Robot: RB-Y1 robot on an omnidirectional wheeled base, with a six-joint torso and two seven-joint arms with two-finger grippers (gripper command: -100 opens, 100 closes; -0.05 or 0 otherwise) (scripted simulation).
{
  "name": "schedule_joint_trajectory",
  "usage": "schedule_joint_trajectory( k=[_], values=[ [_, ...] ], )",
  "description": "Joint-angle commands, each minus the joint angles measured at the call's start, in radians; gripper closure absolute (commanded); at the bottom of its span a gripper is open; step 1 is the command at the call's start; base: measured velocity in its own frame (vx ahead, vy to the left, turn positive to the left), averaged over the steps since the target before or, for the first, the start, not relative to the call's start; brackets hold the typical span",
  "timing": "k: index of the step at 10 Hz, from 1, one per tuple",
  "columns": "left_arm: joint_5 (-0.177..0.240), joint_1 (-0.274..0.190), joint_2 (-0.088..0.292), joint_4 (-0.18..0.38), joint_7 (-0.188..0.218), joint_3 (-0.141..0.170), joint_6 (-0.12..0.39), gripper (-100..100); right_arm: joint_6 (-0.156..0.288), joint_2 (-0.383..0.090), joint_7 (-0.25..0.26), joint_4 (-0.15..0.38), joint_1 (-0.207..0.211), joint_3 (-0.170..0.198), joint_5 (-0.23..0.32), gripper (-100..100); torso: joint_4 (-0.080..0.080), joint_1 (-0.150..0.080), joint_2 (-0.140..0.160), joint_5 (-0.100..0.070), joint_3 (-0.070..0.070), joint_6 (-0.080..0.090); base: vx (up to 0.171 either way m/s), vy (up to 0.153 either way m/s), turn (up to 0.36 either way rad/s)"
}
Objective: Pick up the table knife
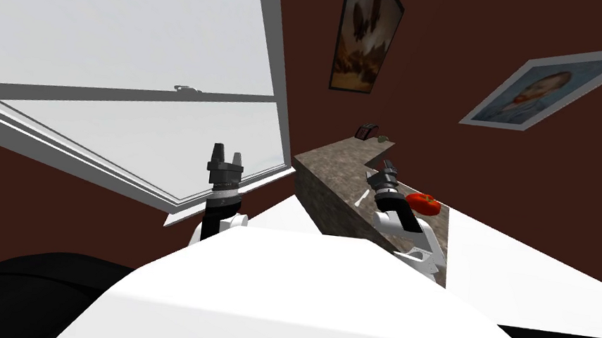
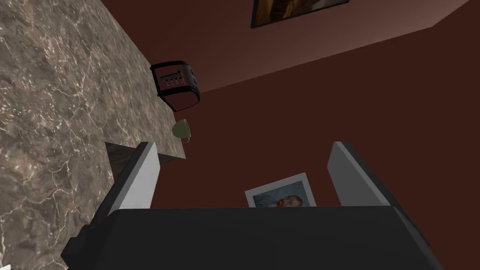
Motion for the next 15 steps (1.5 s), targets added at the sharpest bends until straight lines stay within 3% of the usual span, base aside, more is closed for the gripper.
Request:
schedule_joint_trajectory(
  k=[1,2,5,7,8,10,11,13,14,15],
  values=[
    [0.000,0.000,0.000,0.000,0.000,0.000,0.000,0,0.050,-0.003,-0.050,0.003,-0.011,-0.011,-0.005,-100,0.000,0.000,0.000,0.000,0.000,0.000,0.039,0.029,0.023],
    [0.000,0.000,0.000,0.000,0.000,0.000,0.000,0,0.066,-0.003,-0.054,0.003,-0.011,-0.011,-0.005,-100,0.000,0.000,0.000,0.000,0.000,0.000,0.015,0.015,-0.005],
    [0.000,0.000,0.000,0.000,0.000,0.000,0.000,0,0.165,-0.027,-0.152,0.031,-0.048,-0.065,-0.038,-100,0.000,0.000,0.001,0.000,0.000,0.000,0.034,0.031,0.035],
    [0.000,0.000,0.000,0.000,0.000,0.000,0.000,0,0.210,-0.027,-0.187,0.031,-0.048,-0.065,-0.038,-100,0.000,0.000,0.000,0.000,0.000,0.000,0.032,0.021,0.008],
    [0.000,0.000,0.000,0.000,0.000,0.000,0.000,0,0.248,-0.039,-0.226,0.047,-0.067,-0.092,-0.055,-100,0.000,-0.001,0.001,0.000,0.000,0.000,0.034,0.014,0.038],
    [0.000,0.000,0.000,0.000,0.000,0.000,0.000,0,0.283,-0.039,-0.253,0.047,-0.067,-0.092,-0.055,-100,0.000,-0.001,0.001,0.000,0.000,0.000,0.026,0.014,0.010],
    [0.000,0.000,0.000,0.000,0.000,0.000,0.000,0,0.320,-0.050,-0.296,0.064,-0.085,-0.118,-0.072,-100,0.000,-0.001,0.002,0.000,0.001,0.000,0.029,0.027,0.031],
    [0.000,0.000,0.000,0.000,0.000,0.000,0.000,0,0.357,-0.050,-0.320,0.064,-0.085,-0.118,-0.072,-100,0.000,0.000,0.001,0.000,0.000,0.000,0.028,0.021,0.007],
    [0.000,0.000,0.000,0.000,0.000,0.000,0.000,0,0.390,-0.062,-0.366,0.082,-0.103,-0.144,-0.089,-100,0.000,-0.001,0.002,0.000,0.001,0.000,0.029,0.026,0.028],
    [0.000,0.000,0.000,0.000,0.000,0.000,0.000,0,0.425,-0.062,-0.386,0.082,-0.103,-0.144,-0.089,-100,0.000,0.000,0.001,0.000,0.001,0.000,0.038,0.019,0.015]
  ],
)
